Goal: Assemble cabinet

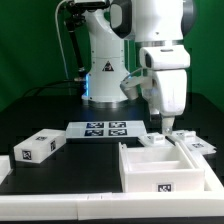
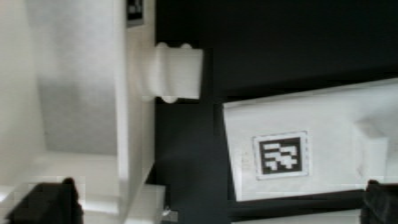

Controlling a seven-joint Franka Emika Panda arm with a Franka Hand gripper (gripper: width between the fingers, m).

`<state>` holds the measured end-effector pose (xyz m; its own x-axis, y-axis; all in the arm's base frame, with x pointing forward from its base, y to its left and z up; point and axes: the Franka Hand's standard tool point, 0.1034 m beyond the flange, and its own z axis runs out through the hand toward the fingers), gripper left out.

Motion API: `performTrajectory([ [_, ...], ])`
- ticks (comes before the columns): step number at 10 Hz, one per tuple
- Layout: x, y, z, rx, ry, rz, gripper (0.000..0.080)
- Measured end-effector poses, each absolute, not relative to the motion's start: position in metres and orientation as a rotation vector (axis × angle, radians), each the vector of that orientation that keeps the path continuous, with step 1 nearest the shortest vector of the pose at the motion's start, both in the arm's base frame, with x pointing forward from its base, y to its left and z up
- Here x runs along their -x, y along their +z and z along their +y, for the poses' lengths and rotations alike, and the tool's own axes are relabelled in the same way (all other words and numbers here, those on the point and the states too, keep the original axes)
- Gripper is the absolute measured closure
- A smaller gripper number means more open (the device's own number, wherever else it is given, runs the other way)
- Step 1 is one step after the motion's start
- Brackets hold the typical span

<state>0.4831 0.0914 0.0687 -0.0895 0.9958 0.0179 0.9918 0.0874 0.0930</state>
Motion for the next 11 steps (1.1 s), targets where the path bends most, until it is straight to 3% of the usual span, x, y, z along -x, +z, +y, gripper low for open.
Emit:
performTrajectory([
  [4, -0.453, 0.058, 0.134, -2.025, 0.195, 2.353, 0.0002],
  [9, -0.455, 0.057, 0.127, -2.046, 0.189, 2.334, 0.0002],
  [11, -0.448, 0.052, 0.141, -1.975, 0.216, 2.392, 0.0002],
])
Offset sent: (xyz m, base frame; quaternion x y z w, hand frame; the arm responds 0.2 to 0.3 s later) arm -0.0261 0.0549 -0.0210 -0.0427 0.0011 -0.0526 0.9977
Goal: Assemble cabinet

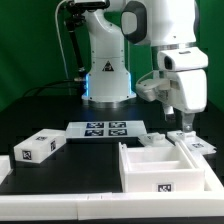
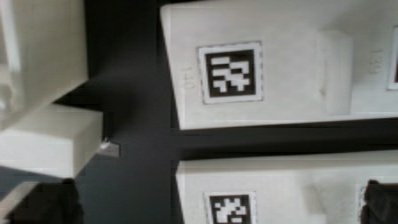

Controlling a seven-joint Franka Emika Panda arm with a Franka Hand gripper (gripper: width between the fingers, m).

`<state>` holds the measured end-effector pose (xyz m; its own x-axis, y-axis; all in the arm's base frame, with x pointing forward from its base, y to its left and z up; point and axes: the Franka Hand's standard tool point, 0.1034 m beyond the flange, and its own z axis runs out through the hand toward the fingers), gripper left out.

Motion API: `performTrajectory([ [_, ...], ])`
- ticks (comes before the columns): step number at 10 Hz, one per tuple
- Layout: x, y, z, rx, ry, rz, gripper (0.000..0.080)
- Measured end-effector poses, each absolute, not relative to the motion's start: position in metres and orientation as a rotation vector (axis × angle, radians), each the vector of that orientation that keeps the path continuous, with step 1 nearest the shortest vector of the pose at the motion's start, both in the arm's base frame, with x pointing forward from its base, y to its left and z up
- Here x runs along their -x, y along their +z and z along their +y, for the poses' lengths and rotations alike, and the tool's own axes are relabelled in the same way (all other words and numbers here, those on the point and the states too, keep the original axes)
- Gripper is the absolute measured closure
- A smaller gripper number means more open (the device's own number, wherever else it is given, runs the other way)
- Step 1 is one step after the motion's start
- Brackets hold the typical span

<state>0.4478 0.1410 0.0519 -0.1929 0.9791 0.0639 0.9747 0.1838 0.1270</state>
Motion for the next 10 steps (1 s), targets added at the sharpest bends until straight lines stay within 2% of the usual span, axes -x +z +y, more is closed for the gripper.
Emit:
performTrajectory([
  [2, -0.437, 0.045, 0.152, -1.963, 0.201, 2.425, 0.0002],
  [7, -0.411, 0.014, 0.165, -1.985, 0.163, 2.480, 0.0002],
  [8, -0.411, 0.014, 0.166, -1.992, 0.164, 2.474, 0.0002],
  [9, -0.412, 0.014, 0.165, -1.994, 0.163, 2.473, 0.0105],
  [10, -0.412, 0.014, 0.165, -1.996, 0.162, 2.472, 0.0239],
])
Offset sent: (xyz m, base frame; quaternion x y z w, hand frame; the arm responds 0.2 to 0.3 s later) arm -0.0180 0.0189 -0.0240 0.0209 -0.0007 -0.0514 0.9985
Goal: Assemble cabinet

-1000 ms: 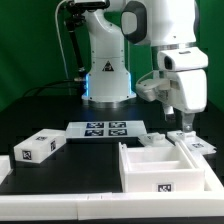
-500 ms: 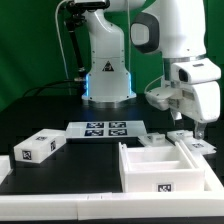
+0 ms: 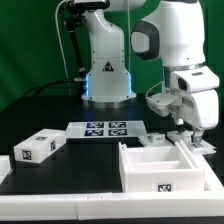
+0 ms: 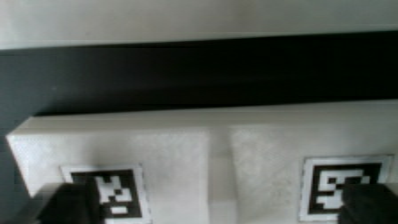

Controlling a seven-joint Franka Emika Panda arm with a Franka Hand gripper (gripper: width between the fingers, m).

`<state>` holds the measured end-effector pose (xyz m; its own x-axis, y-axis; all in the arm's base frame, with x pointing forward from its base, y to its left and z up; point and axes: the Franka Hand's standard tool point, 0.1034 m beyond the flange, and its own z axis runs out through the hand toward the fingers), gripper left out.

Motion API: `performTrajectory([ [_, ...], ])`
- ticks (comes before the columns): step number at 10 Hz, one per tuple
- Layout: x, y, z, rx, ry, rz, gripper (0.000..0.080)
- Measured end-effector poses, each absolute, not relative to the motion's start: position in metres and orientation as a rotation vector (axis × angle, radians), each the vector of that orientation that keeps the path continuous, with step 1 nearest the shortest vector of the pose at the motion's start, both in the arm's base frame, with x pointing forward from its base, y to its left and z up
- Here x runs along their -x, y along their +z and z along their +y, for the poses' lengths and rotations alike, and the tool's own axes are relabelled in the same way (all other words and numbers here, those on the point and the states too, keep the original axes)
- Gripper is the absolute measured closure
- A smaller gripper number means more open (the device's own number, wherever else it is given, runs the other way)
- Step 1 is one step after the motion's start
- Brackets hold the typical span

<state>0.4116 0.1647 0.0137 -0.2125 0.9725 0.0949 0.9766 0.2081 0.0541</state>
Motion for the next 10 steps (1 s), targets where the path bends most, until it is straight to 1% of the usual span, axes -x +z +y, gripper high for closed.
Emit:
performTrajectory([
  [1, -0.4115, 0.0133, 0.1641, 1.947, -0.157, -2.409, 0.0239],
  [2, -0.4116, 0.0126, 0.1626, 1.951, -0.155, -2.405, 0.0419],
  [3, -0.4119, 0.0122, 0.1610, 1.955, -0.154, -2.400, 0.0555],
  [4, -0.4119, 0.0122, 0.1610, 1.955, -0.154, -2.400, 0.0555],
  [5, -0.4124, 0.0128, 0.1610, 1.956, -0.156, -2.401, 0.0725],
  [9, -0.4134, 0.0141, 0.1604, 1.959, -0.158, -2.402, 0.0732],
  [10, -0.4149, 0.0203, 0.1554, 2.017, -0.140, -2.361, 0.0732],
])
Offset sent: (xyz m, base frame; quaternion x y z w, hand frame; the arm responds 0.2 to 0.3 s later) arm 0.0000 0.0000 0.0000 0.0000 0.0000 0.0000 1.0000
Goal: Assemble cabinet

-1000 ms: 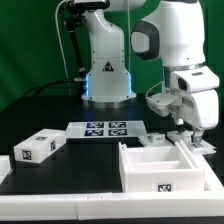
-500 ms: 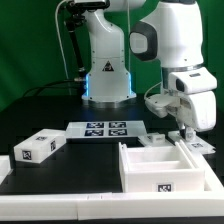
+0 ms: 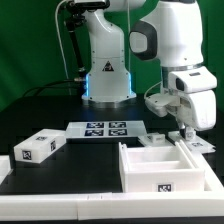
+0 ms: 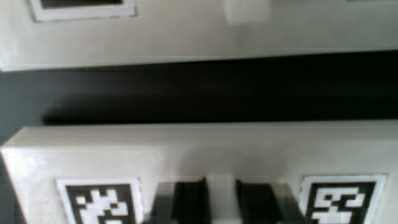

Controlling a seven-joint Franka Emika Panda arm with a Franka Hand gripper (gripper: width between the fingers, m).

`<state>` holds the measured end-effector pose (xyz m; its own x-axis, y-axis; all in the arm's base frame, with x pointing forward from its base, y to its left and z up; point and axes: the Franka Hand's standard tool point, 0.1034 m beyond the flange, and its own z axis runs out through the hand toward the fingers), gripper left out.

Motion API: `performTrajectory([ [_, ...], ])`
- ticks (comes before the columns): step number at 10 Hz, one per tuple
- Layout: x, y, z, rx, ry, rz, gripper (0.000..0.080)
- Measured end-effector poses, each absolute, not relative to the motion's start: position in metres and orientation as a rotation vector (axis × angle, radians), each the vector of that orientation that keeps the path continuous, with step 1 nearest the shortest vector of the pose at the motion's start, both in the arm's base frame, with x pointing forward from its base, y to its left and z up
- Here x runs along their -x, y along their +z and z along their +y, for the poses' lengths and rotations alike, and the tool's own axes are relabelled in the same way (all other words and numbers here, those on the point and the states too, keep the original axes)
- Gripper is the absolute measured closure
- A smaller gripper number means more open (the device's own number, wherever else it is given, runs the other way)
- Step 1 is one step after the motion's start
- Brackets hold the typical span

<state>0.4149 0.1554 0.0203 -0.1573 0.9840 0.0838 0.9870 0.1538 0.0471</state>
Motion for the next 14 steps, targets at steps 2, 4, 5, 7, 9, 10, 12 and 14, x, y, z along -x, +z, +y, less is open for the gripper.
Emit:
performTrajectory([
  [2, -0.422, 0.046, 0.137, 2.087, -0.088, -2.346, 0.0731],
  [4, -0.432, 0.064, 0.116, 2.143, -0.059, -2.334, 0.0731],
  [5, -0.435, 0.068, 0.105, 2.173, -0.064, -2.317, 0.0731],
  [7, -0.438, 0.071, 0.090, 2.209, -0.054, -2.289, 0.0731],
  [9, -0.439, 0.066, 0.080, 2.228, -0.053, -2.268, 0.0731],
  [10, -0.439, 0.063, 0.082, 2.239, -0.064, -2.254, 0.0731],
  [12, -0.441, 0.062, 0.086, 2.269, -0.114, -2.230, 0.0731],
  [14, -0.444, 0.062, 0.091, 2.291, -0.122, -2.208, 0.0731],
])
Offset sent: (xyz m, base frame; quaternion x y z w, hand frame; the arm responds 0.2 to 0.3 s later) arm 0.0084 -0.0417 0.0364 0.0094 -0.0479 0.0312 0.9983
